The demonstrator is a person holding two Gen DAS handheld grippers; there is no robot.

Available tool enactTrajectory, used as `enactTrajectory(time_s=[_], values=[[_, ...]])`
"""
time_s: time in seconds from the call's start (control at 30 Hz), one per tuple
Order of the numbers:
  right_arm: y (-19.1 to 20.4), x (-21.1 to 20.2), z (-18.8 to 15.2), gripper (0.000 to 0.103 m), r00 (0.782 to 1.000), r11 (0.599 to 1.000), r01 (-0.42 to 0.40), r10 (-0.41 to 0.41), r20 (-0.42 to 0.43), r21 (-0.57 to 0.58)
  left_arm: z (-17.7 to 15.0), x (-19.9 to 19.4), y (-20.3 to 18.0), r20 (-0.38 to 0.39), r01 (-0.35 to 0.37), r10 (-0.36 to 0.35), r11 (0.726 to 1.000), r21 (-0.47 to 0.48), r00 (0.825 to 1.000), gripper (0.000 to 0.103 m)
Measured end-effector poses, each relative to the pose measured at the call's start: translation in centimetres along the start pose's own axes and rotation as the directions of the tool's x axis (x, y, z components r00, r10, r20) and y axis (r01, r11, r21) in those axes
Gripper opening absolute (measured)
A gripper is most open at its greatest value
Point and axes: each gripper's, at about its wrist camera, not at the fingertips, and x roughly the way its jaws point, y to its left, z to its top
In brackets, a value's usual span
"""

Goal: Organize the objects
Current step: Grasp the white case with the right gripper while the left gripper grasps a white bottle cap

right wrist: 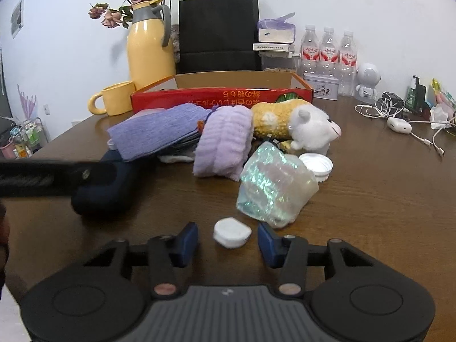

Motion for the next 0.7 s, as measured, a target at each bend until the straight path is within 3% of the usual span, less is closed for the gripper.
enactTrajectory(time_s=[0.13,0.3,0.4,0.5,0.6,0.67,0.7], values=[[-0.4,0.9,0.7,0.028,1.0,1.0,-0.007,0.007,-0.005,-0.013,1.7,3.4,1.6,-0.037,-0.036,0.035,0.999,-0.03,0.999,0.057],[-0.8,1.9,1.6,0.028,0.999,0.999,-0.031,0.031,-0.007,-0.016,3.0,5.2,2.6,-0.034,-0.046,0.045,0.999,-0.012,0.998,0.047],[-0.6,2.3,1.8,0.028,0.999,0.998,-0.051,0.051,-0.004,-0.021,3.1,5.9,2.9,-0.053,-0.015,0.014,1.0,-0.01,0.998,0.032],[-0.3,2.4,1.9,0.028,0.998,0.998,-0.06,0.06,-0.003,-0.028,3.1,5.3,3.1,-0.059,0.007,-0.009,1.0,-0.03,0.998,0.032],[-0.1,2.3,1.9,0.028,0.998,0.997,-0.07,0.07,-0.004,-0.031,2.8,3.8,3.2,-0.057,0.121,-0.123,0.992,-0.034,0.991,0.033],[-0.1,2.3,1.8,0.028,0.998,0.997,-0.07,0.07,-0.003,-0.032,2.4,3.2,3.0,-0.071,0.203,-0.205,0.979,-0.029,0.976,0.036],[-0.1,2.3,1.8,0.028,0.998,0.997,-0.07,0.07,-0.002,-0.034,2.2,3.0,3.0,-0.078,0.236,-0.237,0.971,-0.028,0.968,0.044]])
